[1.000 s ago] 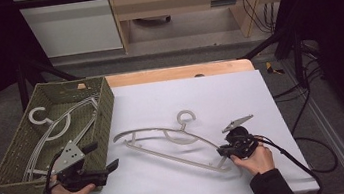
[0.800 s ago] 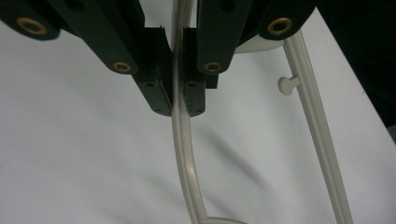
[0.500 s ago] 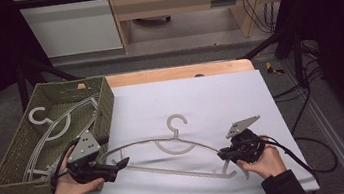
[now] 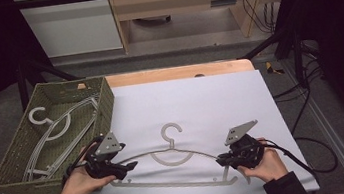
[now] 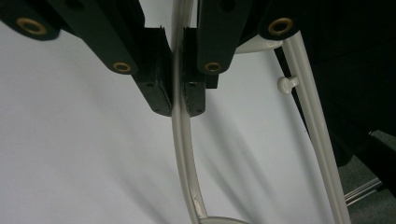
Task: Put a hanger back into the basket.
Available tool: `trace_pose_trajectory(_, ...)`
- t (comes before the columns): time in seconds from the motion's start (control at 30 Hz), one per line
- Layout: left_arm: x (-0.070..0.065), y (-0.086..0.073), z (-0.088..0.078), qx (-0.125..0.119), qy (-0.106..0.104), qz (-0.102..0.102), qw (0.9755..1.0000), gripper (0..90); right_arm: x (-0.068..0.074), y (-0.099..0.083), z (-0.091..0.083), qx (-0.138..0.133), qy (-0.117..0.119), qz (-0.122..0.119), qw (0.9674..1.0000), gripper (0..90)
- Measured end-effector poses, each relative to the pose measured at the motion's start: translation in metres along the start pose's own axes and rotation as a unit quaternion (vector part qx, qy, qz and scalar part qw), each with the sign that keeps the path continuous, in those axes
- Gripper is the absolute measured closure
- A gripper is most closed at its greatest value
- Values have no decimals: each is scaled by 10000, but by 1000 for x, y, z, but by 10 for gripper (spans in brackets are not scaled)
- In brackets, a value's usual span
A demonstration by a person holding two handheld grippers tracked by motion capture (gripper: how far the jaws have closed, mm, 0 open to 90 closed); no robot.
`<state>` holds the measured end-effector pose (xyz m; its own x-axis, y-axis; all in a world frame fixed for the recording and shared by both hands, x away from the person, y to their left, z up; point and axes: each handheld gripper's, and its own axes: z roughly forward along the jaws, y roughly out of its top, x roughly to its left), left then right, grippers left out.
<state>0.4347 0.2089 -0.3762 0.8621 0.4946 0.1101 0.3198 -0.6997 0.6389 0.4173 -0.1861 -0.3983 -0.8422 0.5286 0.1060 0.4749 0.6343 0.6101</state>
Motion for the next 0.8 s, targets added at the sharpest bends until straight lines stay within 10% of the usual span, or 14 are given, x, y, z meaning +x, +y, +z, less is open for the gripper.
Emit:
trace_pose_trajectory(0.33, -4, -3, 16, 600, -105, 376, 9974, 581, 5, 1, 3, 49, 81, -104, 9999, 833)
trace_pose_trajectory(0.8, -15, -8, 18, 738, -223, 541, 9956, 795, 4, 0, 5, -29, 192, -261, 9995, 827)
